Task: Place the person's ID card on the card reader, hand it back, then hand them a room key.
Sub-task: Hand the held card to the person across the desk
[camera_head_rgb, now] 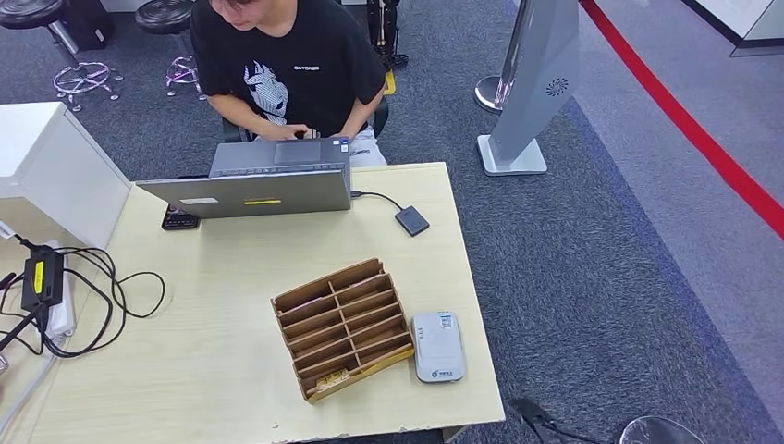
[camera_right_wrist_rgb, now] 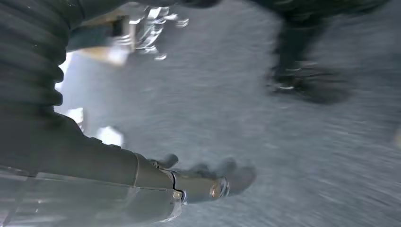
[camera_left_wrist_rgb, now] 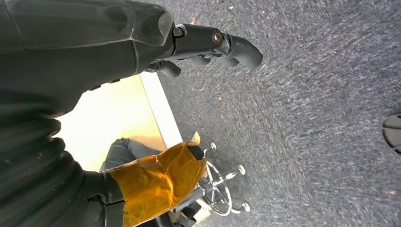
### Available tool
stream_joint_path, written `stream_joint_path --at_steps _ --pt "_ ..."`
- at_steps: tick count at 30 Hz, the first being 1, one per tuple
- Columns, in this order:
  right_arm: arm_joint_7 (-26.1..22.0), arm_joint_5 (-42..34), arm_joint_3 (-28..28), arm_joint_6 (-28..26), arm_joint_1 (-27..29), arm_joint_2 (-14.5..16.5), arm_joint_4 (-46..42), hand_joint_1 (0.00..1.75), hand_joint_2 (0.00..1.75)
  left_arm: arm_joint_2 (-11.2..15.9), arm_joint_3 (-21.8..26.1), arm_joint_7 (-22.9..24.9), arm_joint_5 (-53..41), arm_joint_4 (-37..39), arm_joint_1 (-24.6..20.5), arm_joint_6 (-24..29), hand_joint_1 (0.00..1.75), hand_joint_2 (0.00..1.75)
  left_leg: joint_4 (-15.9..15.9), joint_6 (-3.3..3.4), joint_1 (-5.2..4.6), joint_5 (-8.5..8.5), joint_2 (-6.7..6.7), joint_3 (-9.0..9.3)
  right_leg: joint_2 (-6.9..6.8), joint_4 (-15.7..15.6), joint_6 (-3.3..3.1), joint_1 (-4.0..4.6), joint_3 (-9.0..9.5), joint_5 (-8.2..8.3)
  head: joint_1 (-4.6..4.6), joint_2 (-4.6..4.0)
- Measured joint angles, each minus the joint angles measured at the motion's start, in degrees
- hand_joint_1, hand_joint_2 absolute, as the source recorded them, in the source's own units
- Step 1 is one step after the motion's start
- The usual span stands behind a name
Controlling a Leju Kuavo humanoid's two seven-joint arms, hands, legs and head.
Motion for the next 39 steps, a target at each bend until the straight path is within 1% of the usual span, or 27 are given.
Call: stream_joint_path --at_steps 2,3,4,7,8,9,11,13,14,15,16,19,20,21,22,23,26,27,28,29,30,31,32,33,34,36,39 --pt "-0.3 -2.4 0.4 -6.1 1.0 0.3 0.1 0.0 1.75 0.0 0.0 0.0 0.5 0.0 0.0 0.4 0.0 1.75 0.0 0.01 0.0 -0.01 -0.01 -0.03 0.0 0.0 0.0 0.0 0.0 0.0 0.0 0.0" --pt "-0.2 -3.2 0.3 -8.2 1.2 0.4 0.1 0.0 1.75 0.1 0.0 0.1 0.7 0.0 0.0 0.6 0.0 1.75 0.0 0.02 0.0 -0.02 0.02 -0.02 0.03 0.0 0.0 0.0 0.0 0.0 0.01 0.0" --pt "0.2 -3.6 0.2 -9.5 1.3 0.4 0.2 0.0 1.75 0.1 0.0 0.1 0.8 0.0 -0.1 0.7 0.0 1.75 0.0 0.03 0.0 -0.04 0.06 0.0 0.05 0.0 0.0 0.0 0.01 0.0 0.02 0.0" --pt "1.2 -2.6 0.4 -7.9 2.0 0.3 0.5 0.0 1.75 0.1 0.0 0.0 0.7 0.0 -0.1 1.0 0.0 1.75 0.0 0.04 0.0 -0.06 0.08 0.01 0.05 -0.1 0.0 0.0 0.03 -0.01 0.02 0.0" --pt "1.3 -2.0 0.6 -8.3 2.2 0.4 0.5 0.0 1.75 0.2 0.0 0.0 0.7 0.0 -0.1 1.1 0.0 1.75 0.0 0.04 -0.01 -0.06 0.07 0.01 0.05 -0.1 0.0 0.0 0.02 -0.01 0.01 0.0" --pt "1.2 -1.6 0.9 -10.1 2.4 0.5 0.5 0.0 1.75 0.2 0.0 0.0 0.8 0.0 -0.1 1.3 0.0 1.75 0.0 0.04 -0.01 -0.06 0.07 0.01 0.06 -0.1 0.0 0.0 0.01 -0.01 -0.02 0.0" --pt "0.6 -2.0 1.1 -15.6 2.5 0.6 0.6 0.0 1.75 0.2 0.0 0.0 1.0 0.0 -0.1 1.8 0.0 1.75 0.0 0.03 0.0 -0.06 0.08 0.02 0.06 0.0 0.0 0.0 0.0 -0.01 -0.02 0.0" --pt "-0.1 -3.4 0.6 -18.6 2.3 0.4 0.6 0.0 1.75 0.2 0.0 0.0 1.1 0.0 -0.1 2.2 0.0 1.75 0.0 0.03 0.0 -0.06 0.08 0.02 0.06 0.0 -0.01 0.0 0.02 -0.01 0.01 0.0" --pt "-0.1 -3.6 0.4 -18.3 2.2 0.4 0.6 0.0 1.75 0.3 0.0 0.0 1.1 0.0 -0.1 2.3 0.0 1.75 0.0 0.03 0.0 -0.06 0.08 0.02 0.06 0.0 -0.01 0.0 0.02 -0.01 0.02 0.0" --pt "-0.1 -3.4 0.2 -16.8 2.1 0.3 0.6 0.0 1.75 0.3 0.0 -0.1 1.0 0.0 -0.1 2.2 0.0 1.75 0.0 0.03 0.0 -0.06 0.08 0.03 0.06 0.0 -0.01 0.0 0.02 -0.01 0.02 0.0" --pt "0.1 -2.7 0.2 -14.3 2.0 0.3 0.6 0.0 1.75 0.3 0.0 -0.2 0.9 0.0 -0.1 2.1 0.0 1.75 0.0 0.03 0.0 -0.06 0.08 0.03 0.06 -0.1 -0.01 0.0 0.03 -0.01 0.01 0.0" --pt "0.3 0.3 1.5 -3.0 2.1 0.4 0.6 0.0 1.75 0.4 -0.2 -0.6 0.2 0.0 -0.1 1.7 0.0 1.75 0.0 0.03 0.0 -0.06 0.08 0.06 0.06 -0.1 -0.01 0.0 0.01 -0.01 0.0 0.0" --pt "0.2 1.0 2.2 -0.3 2.3 0.6 0.6 0.0 1.75 0.4 -0.4 -0.8 0.0 0.0 -0.1 1.5 0.0 1.75 0.0 0.03 0.0 -0.06 0.07 0.06 0.06 0.0 -0.01 0.0 0.01 -0.01 -0.01 0.0" --pt "0.2 1.4 2.7 0.9 2.5 0.9 0.6 0.0 1.75 0.4 -0.5 -0.9 -0.1 0.0 -0.2 1.4 0.0 1.75 0.0 0.03 0.0 -0.06 0.07 0.06 0.05 0.0 -0.01 0.0 0.01 -0.01 -0.02 0.0" --pt "0.4 1.6 3.1 0.8 2.7 1.1 0.6 0.0 1.75 0.4 -0.6 -1.0 -0.1 0.0 -0.2 1.4 0.0 1.75 0.0 0.03 0.0 -0.06 0.07 0.05 0.05 0.0 -0.01 0.0 0.01 -0.02 -0.02 0.0" --pt "0.6 1.5 3.3 -0.6 2.9 1.3 0.6 0.0 1.75 0.4 -0.6 -1.1 -0.1 0.0 -0.2 1.5 0.0 1.75 0.0 0.03 0.0 -0.06 0.07 0.05 0.05 0.0 -0.01 0.0 0.02 -0.02 -0.02 0.0" --pt "1.3 0.3 3.2 -7.7 2.9 1.3 0.6 0.0 1.75 0.5 -0.6 -1.1 0.2 0.0 -0.2 2.0 0.0 1.75 0.0 0.03 0.0 -0.06 0.09 0.03 0.08 -0.1 -0.01 0.0 0.03 -0.01 0.01 0.0" --pt "1.3 -0.3 3.0 -9.1 2.8 1.2 0.6 0.0 1.75 0.5 -0.6 -1.1 0.3 0.0 -0.2 2.1 0.0 1.75 0.0 0.03 -0.01 -0.07 0.1 0.03 0.08 -0.1 -0.01 0.0 0.03 -0.01 0.02 0.0" --pt "1.2 -0.5 2.8 -9.1 2.7 1.2 0.6 0.0 1.75 0.5 -0.6 -1.1 0.4 0.0 -0.2 2.1 0.2 1.75 0.0 0.04 -0.01 -0.07 0.1 0.03 0.08 -0.1 -0.01 0.0 0.03 -0.01 0.02 0.0" --pt "1.2 -0.4 2.7 -8.2 2.7 1.2 0.6 0.01 1.75 0.5 -0.6 -1.1 0.4 0.0 -0.2 2.0 0.57 1.75 0.0 0.04 -0.01 -0.07 0.09 0.04 0.08 -0.1 -0.01 0.0 0.03 -0.01 0.01 0.0" --pt "1.0 -0.1 2.6 -6.8 2.7 1.2 0.6 0.35 1.75 0.5 -0.6 -1.1 0.4 0.0 -0.2 1.8 1.0 1.75 0.0 0.04 -0.01 -0.07 0.09 0.04 0.08 -0.1 -0.01 0.0 0.03 -0.01 0.01 0.0" --pt "0.7 0.5 2.7 -4.6 2.7 1.2 0.6 0.77 1.75 0.5 -0.6 -1.1 0.4 0.0 -0.2 1.4 1.44 1.75 0.0 0.04 -0.01 -0.07 0.09 0.05 0.07 -0.1 -0.01 0.0 0.02 -0.01 0.01 0.0" --pt "0.3 1.1 2.8 -2.0 2.7 1.3 0.6 1.18 1.75 0.4 -0.6 -1.2 0.2 0.0 -0.2 1.0 1.68 1.75 0.0 0.03 -0.01 -0.06 0.09 0.06 0.07 -0.1 -0.01 0.0 0.02 -0.01 -0.01 0.0" --pt "-0.2 1.7 3.0 0.9 2.8 1.3 0.6 1.59 1.75 0.4 -0.6 -1.4 0.1 0.0 -0.2 0.5 1.75 1.75 0.0 0.03 0.0 -0.06 0.09 0.07 0.07 -0.1 -0.01 0.0 0.01 -0.01 -0.01 0.0" --pt "-0.6 2.2 3.3 3.7 2.9 1.3 0.6 1.66 1.75 0.4 -0.6 -1.5 -0.1 0.0 -0.2 0.1 1.75 1.75 0.0 0.03 0.0 -0.06 0.09 0.07 0.07 -0.1 -0.01 0.0 0.01 -0.01 -0.01 0.0" --pt "-1.4 2.6 4.0 7.1 3.2 1.4 0.6 1.66 1.75 0.4 -0.6 -1.8 -0.4 0.0 -0.2 -0.5 1.75 1.75 0.0 0.03 0.0 -0.06 0.09 0.06 0.07 -0.1 -0.01 0.0 0.02 -0.02 0.0 0.0" --pt "-1.7 2.7 4.4 8.1 3.6 1.4 0.6 1.66 1.75 0.4 -0.6 -1.9 -0.5 0.0 -0.2 -0.7 1.75 1.75 0.0 0.03 0.0 -0.07 0.09 0.05 0.08 -0.1 -0.01 0.0 0.02 -0.02 0.01 0.0"
